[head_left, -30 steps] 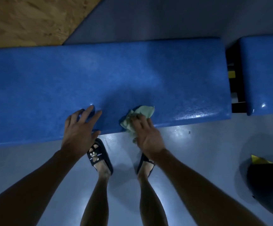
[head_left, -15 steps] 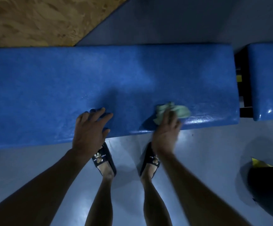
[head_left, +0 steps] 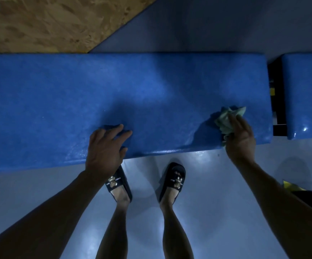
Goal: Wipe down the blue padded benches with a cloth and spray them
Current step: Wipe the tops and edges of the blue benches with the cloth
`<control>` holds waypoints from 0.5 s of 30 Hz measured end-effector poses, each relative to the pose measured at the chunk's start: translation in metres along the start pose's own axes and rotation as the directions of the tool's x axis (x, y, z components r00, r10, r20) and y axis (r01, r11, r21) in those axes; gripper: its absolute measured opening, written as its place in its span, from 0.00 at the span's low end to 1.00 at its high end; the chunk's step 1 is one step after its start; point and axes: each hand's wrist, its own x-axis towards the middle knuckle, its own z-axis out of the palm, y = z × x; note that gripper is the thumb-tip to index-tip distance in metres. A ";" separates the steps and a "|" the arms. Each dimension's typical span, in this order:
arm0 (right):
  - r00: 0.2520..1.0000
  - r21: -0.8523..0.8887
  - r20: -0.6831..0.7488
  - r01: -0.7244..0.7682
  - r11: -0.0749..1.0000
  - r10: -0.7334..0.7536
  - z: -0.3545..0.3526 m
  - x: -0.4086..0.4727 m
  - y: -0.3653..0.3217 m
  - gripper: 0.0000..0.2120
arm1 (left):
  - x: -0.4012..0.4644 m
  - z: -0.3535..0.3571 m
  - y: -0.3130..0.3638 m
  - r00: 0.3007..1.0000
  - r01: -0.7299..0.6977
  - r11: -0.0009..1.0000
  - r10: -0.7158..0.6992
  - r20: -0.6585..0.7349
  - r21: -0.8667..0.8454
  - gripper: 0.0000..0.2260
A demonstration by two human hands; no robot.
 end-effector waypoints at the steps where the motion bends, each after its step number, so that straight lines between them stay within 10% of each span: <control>1: 1.000 0.031 -0.003 -0.022 0.999 0.022 -0.002 -0.003 -0.007 0.29 | 0.000 0.000 0.001 1.000 0.000 1.000 0.000 -0.003 0.001 0.25; 6: 0.937 0.450 0.350 -0.164 0.878 -0.005 0.008 -0.034 -0.079 0.24 | 0.002 -0.004 0.000 1.000 -0.006 1.000 0.006 0.022 0.014 0.26; 10: 0.739 0.704 0.674 -0.642 0.305 -0.002 0.006 -0.028 -0.106 0.13 | 0.002 -0.005 -0.002 0.999 -0.032 0.999 0.031 0.016 0.023 0.26; 15: 0.803 0.496 0.568 -0.511 0.702 0.183 0.008 -0.003 -0.086 0.14 | -0.001 0.000 -0.005 0.999 -0.035 0.999 0.035 0.000 -0.007 0.25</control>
